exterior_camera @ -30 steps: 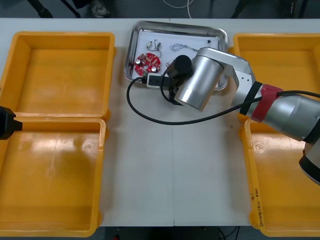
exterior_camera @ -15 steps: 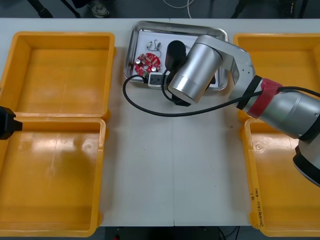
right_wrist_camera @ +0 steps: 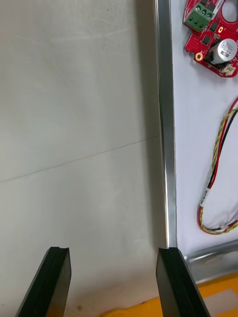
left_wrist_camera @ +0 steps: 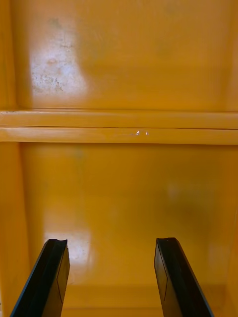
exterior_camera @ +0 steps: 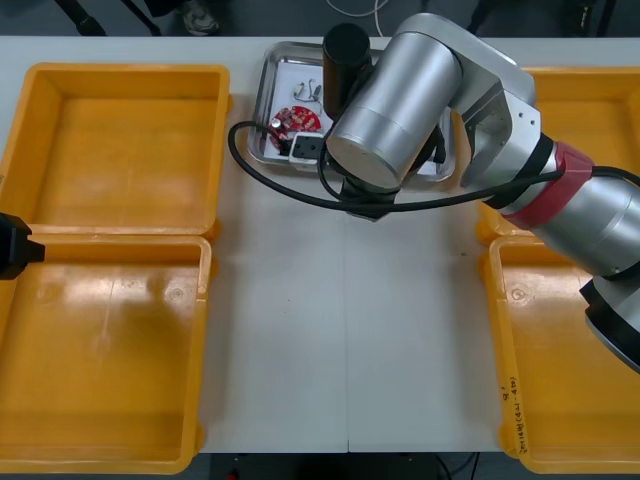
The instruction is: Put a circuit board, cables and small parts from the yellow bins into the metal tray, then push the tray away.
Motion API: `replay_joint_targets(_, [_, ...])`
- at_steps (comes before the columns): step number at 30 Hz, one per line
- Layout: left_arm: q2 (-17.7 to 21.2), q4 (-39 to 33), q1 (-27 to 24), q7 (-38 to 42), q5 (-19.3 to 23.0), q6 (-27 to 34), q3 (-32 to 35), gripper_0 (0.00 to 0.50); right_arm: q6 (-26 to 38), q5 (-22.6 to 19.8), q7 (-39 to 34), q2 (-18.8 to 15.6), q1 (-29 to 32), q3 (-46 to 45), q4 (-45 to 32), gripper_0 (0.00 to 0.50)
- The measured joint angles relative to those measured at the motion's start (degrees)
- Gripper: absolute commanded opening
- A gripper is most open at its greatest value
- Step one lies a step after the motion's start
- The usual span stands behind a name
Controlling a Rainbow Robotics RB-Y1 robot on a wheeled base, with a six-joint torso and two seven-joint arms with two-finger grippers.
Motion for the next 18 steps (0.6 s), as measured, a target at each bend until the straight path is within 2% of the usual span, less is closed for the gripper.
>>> replay_joint_targets(5, [0.0,-0.01,0.11,0.0,0.0,0.0,0.0,0.5,5.96,0.81,-3.46,-0.15,3.58,-2.15,-8.02,0.5])
replay_joint_targets(11, [0.0,-0.02,0.13,0.0,0.0,0.0,0.0,0.5,12.79,1.62,-11.53,-1.15,8.67,-4.48,-18.08,0.5])
replay_joint_targets(18, [0.0,-0.04,0.14,0.0,0.0,0.0,0.0,0.5,13.6,1.27,-18.44,-3.79,14.45,-9.61,-27.95,0.5])
